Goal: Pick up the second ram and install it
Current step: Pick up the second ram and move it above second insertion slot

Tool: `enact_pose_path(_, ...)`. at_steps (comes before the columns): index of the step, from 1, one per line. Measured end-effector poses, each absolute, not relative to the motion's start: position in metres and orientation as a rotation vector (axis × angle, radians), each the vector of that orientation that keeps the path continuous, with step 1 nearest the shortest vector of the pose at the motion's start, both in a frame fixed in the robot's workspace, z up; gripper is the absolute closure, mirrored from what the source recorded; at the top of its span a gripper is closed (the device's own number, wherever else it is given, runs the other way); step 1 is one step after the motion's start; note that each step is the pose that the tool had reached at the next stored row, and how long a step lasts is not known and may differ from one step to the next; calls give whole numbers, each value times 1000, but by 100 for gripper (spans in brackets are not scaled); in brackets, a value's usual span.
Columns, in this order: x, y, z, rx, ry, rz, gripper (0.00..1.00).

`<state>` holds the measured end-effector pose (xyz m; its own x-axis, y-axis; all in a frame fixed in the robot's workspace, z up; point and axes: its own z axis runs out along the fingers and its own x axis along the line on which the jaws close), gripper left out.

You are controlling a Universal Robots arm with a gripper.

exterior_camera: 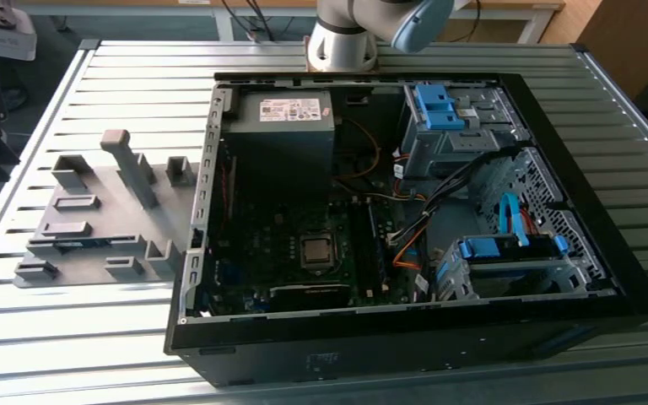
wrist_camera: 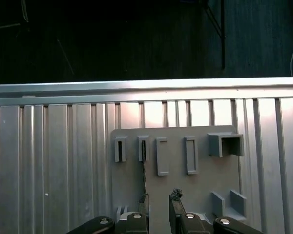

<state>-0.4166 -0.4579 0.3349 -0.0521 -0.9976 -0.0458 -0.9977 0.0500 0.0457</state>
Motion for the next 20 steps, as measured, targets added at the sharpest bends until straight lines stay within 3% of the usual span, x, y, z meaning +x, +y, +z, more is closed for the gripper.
enact_pose_path(20, -417, -458, 321, -2164, 2273, 101, 70)
